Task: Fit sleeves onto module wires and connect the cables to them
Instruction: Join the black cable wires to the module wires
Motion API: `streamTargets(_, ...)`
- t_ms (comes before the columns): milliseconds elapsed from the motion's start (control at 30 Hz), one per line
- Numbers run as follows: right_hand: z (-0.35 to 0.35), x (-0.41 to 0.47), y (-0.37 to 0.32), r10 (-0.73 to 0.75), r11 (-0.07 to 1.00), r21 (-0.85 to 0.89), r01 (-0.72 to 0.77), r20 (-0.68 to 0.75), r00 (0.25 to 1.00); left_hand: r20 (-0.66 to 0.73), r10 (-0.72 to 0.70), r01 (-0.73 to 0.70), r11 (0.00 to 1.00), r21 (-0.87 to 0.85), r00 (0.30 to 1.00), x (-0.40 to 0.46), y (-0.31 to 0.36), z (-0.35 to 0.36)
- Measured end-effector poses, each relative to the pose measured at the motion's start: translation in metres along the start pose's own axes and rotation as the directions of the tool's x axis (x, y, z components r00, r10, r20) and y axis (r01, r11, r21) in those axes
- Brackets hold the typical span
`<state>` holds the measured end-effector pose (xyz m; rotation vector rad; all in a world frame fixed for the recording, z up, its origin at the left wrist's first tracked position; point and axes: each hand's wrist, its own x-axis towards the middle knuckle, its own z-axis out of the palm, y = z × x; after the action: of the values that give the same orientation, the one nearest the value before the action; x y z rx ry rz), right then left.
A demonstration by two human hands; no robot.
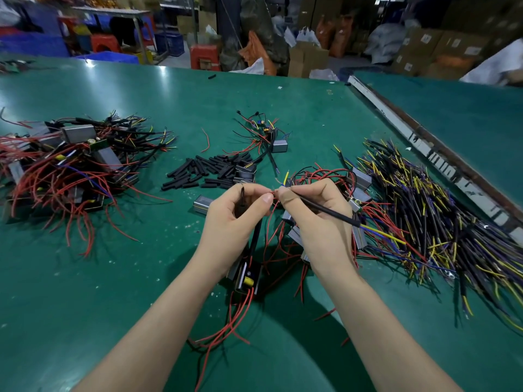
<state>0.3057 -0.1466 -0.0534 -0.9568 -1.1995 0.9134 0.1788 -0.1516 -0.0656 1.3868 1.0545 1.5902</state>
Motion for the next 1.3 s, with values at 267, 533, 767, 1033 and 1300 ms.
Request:
streamTargets(267, 0.003, -0.002, -0.001, 0.013, 1.000, 0.013, -0.013, 0.007, 1.000, -0.051, -0.042, 0.040, 0.998, -0.038, 0.998, 0.000, 0.002, 0.003)
streamTargets(533, 0.002, 0.004, 0.000, 0.231, 0.959, 0.152, -0.237, 0.059, 0.971, -0.030, -0.106, 0.101, 0.987, -0.122, 0.994, -0.001, 0.004, 0.003)
streamTargets(767, -0.004, 0.011, -0.006, 0.283, 0.921, 0.274, -0.279, 0.025, 0.959, -0.023, -0.046, 0.046, 0.999, -0.028, 0.999, 0.000, -0.001, 0.002)
streamTargets(1033, -0.002, 0.008, -0.007, 0.225, 0.950, 0.202, -0.238, 0.087, 0.971, 0.010, 0.002, -0.002, 1.000, -0.001, 1.000, 0.000, -0.002, 0.001)
streamTargets(1300, -0.005, 0.008, -0.006, 0.194, 0.949, 0.222, -0.225, 0.150, 0.969, -0.017, -0.027, 0.027, 1.000, 0.004, 0.999, 0.000, -0.002, 0.002)
